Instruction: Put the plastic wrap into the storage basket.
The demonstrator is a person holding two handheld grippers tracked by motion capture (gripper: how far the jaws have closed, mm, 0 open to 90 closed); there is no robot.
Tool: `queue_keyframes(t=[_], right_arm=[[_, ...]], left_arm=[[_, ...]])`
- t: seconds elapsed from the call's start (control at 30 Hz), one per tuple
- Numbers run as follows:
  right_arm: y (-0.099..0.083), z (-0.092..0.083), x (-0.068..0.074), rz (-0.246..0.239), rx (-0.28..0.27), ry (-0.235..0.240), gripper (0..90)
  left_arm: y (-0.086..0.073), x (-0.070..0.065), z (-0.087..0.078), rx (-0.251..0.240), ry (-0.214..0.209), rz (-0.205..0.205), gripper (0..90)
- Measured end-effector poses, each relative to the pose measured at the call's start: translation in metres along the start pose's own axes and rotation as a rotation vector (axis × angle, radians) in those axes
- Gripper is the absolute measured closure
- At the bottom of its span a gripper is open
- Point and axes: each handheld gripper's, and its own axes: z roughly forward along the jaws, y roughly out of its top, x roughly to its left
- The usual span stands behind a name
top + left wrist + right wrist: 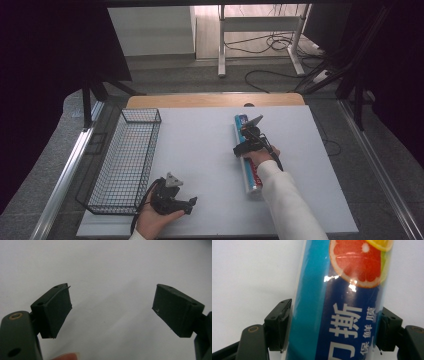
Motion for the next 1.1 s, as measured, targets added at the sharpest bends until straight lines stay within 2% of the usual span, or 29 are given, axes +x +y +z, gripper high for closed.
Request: queue_keyframes(t=[0.17, 0.27, 0.3, 0.47, 0.8, 0.9, 1.0, 1.1], right_arm=[[0.000, -0.004, -0.002, 0.012, 0.005, 0.023, 30.2], [-0.002, -0.007, 0.001, -0.035, 0.002, 0.003, 31.7], [-0.002, -0.007, 0.001, -0.035, 0.002, 0.003, 31.7], [-0.002, -0.015, -0.001, -0.044, -0.019, 0.027, 31.8], [-0.008, -0.044, 0.001, -0.156, -0.062, 0.037, 31.8], [-0.010, -0.052, 0.003, -0.163, -0.079, 0.044, 31.9], [-0.011, -0.061, 0.002, -0.171, -0.090, 0.064, 31.9], [-0.012, -0.073, 0.001, -0.149, -0.121, 0.111, 32.0]], left_arm=[[0.000, 0.001, 0.000, 0.000, -0.001, -0.004, 15.2], [0.000, 0.001, 0.000, -0.001, -0.001, -0.005, 15.3], [0.000, 0.001, 0.000, -0.001, -0.001, -0.005, 15.2], [0.000, 0.001, 0.000, -0.001, -0.002, -0.005, 15.2], [0.000, 0.000, 0.001, 0.001, -0.002, -0.004, 15.2], [0.000, 0.001, 0.001, 0.003, -0.004, -0.003, 15.2], [0.000, 0.000, 0.001, 0.001, -0.007, -0.005, 15.2], [0.000, 0.000, 0.001, 0.002, -0.010, -0.005, 15.2]])
